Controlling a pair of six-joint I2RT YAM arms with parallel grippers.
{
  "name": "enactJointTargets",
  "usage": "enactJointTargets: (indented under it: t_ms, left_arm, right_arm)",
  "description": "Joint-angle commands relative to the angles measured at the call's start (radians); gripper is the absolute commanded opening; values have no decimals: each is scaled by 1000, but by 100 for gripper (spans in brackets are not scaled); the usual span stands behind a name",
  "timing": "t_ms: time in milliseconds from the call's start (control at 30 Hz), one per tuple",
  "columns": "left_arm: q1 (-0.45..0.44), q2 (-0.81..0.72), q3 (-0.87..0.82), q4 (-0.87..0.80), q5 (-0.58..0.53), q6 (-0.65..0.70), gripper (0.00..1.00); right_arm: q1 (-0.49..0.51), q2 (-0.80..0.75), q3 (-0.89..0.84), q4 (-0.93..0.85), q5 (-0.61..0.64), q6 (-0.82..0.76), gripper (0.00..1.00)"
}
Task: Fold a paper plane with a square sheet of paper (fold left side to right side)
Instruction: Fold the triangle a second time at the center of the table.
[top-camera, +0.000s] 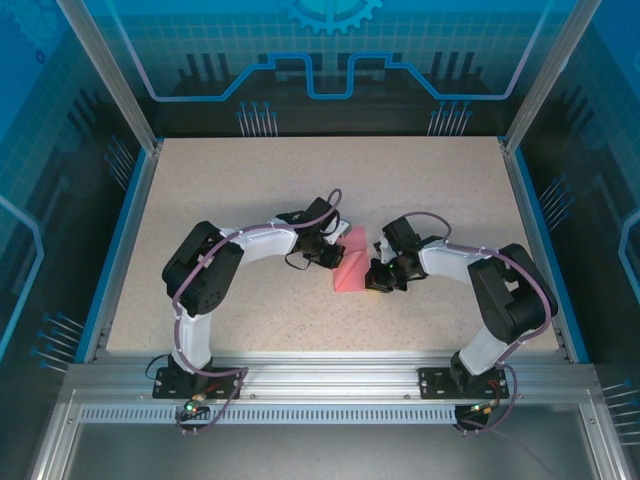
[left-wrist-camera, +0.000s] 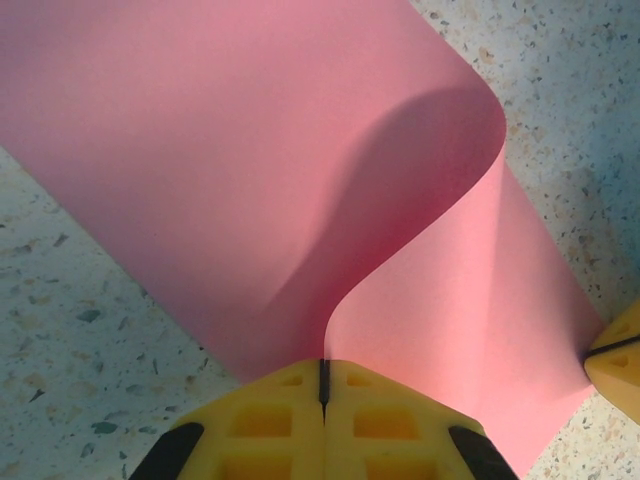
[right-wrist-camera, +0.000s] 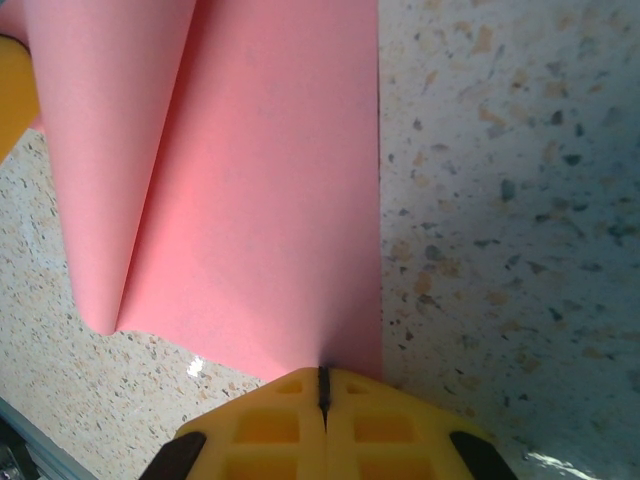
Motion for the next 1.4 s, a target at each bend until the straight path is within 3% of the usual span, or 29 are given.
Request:
enactJointTargets:
  t_ms: [0, 600, 933, 1133, 1367]
  left_arm:
    - [10, 9, 9, 7, -4, 17, 1]
    - [10, 45, -2, 18, 24, 15, 2]
    - [10, 49, -5, 11, 37, 18, 3]
    - [9, 50, -6, 16, 43, 17, 3]
    - [8, 50, -8, 17, 44, 15, 4]
  right_arm:
    - [18, 35, -2, -56, 41, -11, 0]
    - [18, 26, 2, -41, 27, -14, 0]
    - [-58, -78, -51, 268, -160, 61, 1]
    - [-59, 10, 0, 434, -200, 131, 1]
    - [-36, 118, 82, 434, -212, 130, 0]
